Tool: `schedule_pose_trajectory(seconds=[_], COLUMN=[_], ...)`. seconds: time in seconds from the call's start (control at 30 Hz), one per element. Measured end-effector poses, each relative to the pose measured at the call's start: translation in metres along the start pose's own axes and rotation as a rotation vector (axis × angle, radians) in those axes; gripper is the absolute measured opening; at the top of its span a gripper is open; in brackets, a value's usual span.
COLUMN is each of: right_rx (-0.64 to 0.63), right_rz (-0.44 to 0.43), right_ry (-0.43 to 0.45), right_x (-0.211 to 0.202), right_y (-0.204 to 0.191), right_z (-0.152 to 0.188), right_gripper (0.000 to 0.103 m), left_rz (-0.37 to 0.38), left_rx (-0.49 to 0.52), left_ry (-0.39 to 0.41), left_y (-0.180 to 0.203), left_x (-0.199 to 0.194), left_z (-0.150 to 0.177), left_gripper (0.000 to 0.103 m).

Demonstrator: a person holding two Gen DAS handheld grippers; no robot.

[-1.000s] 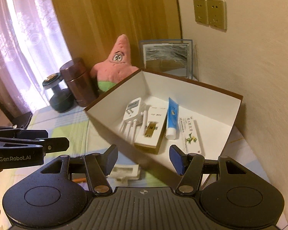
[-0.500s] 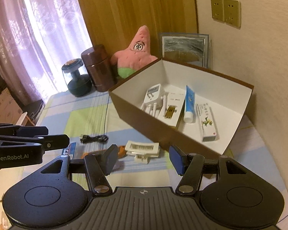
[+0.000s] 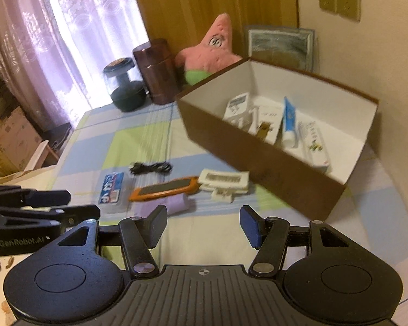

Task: Organize rigid objects
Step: 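Lift both tools out of the box and move back over the table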

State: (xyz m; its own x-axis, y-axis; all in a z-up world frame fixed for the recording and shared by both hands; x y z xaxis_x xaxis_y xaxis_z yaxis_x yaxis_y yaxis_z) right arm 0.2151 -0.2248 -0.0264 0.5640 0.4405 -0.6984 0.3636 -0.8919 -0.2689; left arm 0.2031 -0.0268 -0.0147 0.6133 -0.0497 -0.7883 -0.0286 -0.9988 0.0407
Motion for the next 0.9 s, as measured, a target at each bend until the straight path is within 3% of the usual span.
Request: schedule_pose_trajectory(seconds=[0.43, 0.9], right_rx=[-0.061, -0.105], right_rz=[-0.06, -0.074], right_ry=[-0.123, -0.193], right_x=[0.045, 0.084], right_y=[-0.027, -0.038], right_z=[0.04, 0.045], right_gripper=[0.056, 0.056], left_rz=[-0.056, -0.088], left_rx=[-0.135, -0.228], left_ry=[-0.115, -0.149], left_y=[-0.042, -0.068], left_x=[0.009, 0.039], left_z=[0.068, 0.074], left_gripper=[0.053, 0.052])
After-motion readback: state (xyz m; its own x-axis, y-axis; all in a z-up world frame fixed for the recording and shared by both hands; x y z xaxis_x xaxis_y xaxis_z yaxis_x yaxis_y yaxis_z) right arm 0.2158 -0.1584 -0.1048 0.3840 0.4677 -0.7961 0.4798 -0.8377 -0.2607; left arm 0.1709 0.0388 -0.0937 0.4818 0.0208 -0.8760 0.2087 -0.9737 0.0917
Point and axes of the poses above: each gripper's, at about its wrist camera, not at the fingertips, and x roughly the way its jaws point, y to its right, z to its underside, the point moved 1 cm from there along x, roughly the way its jaws point, and after that the axes turned 3 degrees about -z, right-handed, at the moved point
